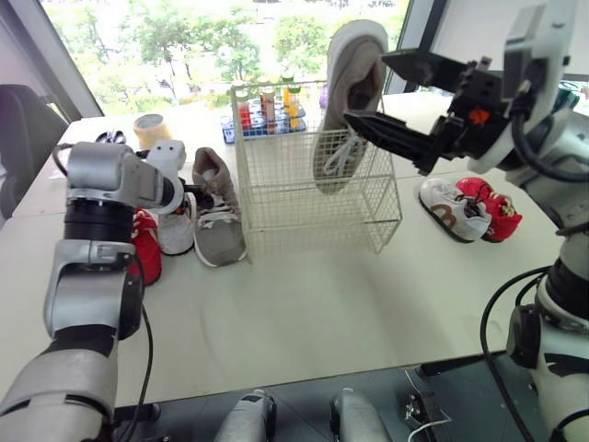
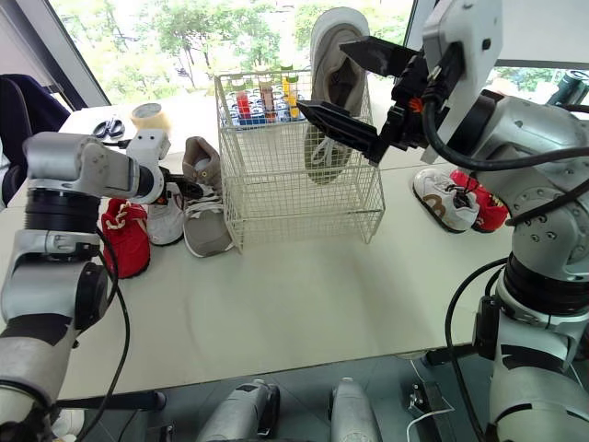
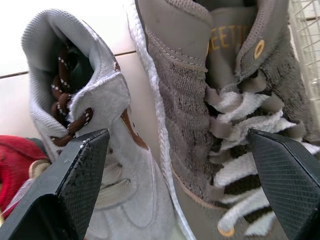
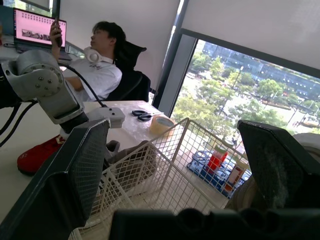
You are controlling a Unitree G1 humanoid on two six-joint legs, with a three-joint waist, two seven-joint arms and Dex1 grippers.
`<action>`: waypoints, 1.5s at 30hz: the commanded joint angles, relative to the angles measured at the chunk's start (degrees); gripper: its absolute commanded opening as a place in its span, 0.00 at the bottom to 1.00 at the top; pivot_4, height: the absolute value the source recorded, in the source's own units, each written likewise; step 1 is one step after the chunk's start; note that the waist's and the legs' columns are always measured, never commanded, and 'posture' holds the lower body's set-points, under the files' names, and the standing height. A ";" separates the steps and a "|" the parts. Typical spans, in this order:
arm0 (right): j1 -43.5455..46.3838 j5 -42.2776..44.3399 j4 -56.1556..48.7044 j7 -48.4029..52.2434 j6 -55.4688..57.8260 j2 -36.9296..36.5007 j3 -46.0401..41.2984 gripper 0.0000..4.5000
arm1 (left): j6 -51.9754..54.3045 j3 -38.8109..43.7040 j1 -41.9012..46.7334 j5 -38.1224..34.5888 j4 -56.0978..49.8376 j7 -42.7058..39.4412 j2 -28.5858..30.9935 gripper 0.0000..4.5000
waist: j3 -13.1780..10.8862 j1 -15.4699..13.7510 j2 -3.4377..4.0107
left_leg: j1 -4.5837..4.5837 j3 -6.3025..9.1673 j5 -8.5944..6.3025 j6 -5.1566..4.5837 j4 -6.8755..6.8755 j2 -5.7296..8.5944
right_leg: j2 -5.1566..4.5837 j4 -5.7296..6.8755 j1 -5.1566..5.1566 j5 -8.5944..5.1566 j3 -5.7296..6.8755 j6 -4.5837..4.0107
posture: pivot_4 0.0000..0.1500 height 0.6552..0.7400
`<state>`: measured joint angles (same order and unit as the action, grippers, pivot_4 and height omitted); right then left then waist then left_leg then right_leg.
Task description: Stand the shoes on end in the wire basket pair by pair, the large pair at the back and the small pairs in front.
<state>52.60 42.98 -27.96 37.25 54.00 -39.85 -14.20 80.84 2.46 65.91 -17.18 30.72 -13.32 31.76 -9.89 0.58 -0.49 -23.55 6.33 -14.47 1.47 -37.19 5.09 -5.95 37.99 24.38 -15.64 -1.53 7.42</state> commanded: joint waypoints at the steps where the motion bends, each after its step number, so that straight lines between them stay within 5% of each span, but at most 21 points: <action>1: 0.45 1.28 -2.17 -1.43 -0.69 -1.21 -0.79 0.98 | -5.53 1.91 1.73 2.25 5.13 1.19 -1.37 1.00 | 0.00 0.02 0.00 | 0.00 0.00 0.00 0.00 0.00 0.00 | 0.00 0.00 0.00 0.00 0.01 0.00 | 1.00 1.00; 4: 0.07 1.81 -2.53 -2.16 -0.80 -1.48 -0.54 0.98 | -9.61 2.62 2.55 3.14 9.13 1.53 -2.69 1.00 | 0.01 0.03 -0.01 | 0.00 0.00 0.00 -0.01 -0.01 0.00 | 0.00 0.02 0.00 0.00 0.01 0.00 | 1.00 1.00; 6: -0.01 2.29 -2.68 -2.72 -0.73 -1.48 -0.45 1.00 | -12.30 2.77 3.31 3.75 11.84 1.46 -3.49 0.88 | 0.01 0.03 -0.01 | 0.00 0.00 -0.01 -0.01 -0.01 0.00 | 0.00 0.03 0.00 0.00 0.01 0.00 | 1.00 1.00; 13: -0.03 3.31 -3.00 -4.44 -0.74 -1.42 0.23 1.00 | -15.79 2.09 5.65 4.79 15.97 -0.30 -5.14 0.14 | 0.01 0.00 -0.02 | 0.00 0.01 -0.03 -0.07 -0.05 0.00 | 0.01 0.08 -0.02 0.00 0.03 0.00 | 1.00 1.00; 15: -0.06 3.51 -2.99 -4.69 -0.81 -1.51 0.30 1.00 | -15.87 2.20 5.87 5.09 16.42 -0.55 -5.25 0.05 | 0.01 -0.06 -0.02 | 0.00 0.01 -0.02 -0.08 -0.05 0.02 | 0.00 0.07 -0.02 0.00 0.03 0.00 | 1.00 1.00; 22: -1.25 4.06 -2.58 -4.72 -1.25 -2.05 -0.26 1.00 | -20.94 13.80 10.84 2.51 7.93 5.30 0.72 0.05 | -0.17 0.56 -0.32 | -0.10 0.03 0.00 -0.04 -0.03 0.00 | 0.01 0.08 0.12 0.00 0.03 0.00 | 1.00 1.00; 25: -2.09 5.46 -2.64 -5.22 -0.71 -1.91 -0.91 1.00 | -25.51 19.87 11.82 -0.57 0.20 6.51 1.66 0.05 | -0.32 0.62 -0.60 | -0.94 0.04 0.18 0.27 -0.19 -0.06 | 0.04 0.22 0.93 0.06 0.03 -0.07 | 1.00 1.00; 31: -5.24 8.31 -3.94 -5.57 0.26 -3.09 -1.65 1.00 | -37.16 20.57 14.39 -0.47 -7.89 5.22 3.89 0.05 | -0.31 0.21 -0.59 | -1.15 0.01 0.15 0.20 -0.25 0.03 | -0.09 0.09 1.03 0.07 0.09 -0.07 | 1.00 1.00; 40: -7.24 8.98 -5.39 -8.48 -0.35 -2.34 -0.79 1.00 | -77.01 14.23 14.98 3.60 -7.11 3.97 -12.18 0.05 | -0.36 -1.55 -0.71 | -1.15 0.23 0.06 0.03 -0.93 0.10 | -0.10 0.01 0.51 0.18 0.36 0.13 | 1.00 1.00; 45: -8.86 10.33 -7.27 -10.83 -0.11 -2.36 -1.40 1.00 | -91.63 10.83 13.74 7.46 -1.76 4.56 -16.42 0.05 | -0.36 -0.66 -0.69 | -1.13 0.05 0.02 -0.03 -0.93 0.08 | -0.10 0.02 0.59 0.21 0.25 0.17 | 1.00 1.00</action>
<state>43.25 52.28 -33.27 27.31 54.57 -41.89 -13.92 -5.34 13.24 78.85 -11.07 29.48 -9.54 14.79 -10.25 -0.07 -1.18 -24.68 6.34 -14.44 1.45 -38.08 5.16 -6.04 38.03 25.00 -15.43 -1.31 7.59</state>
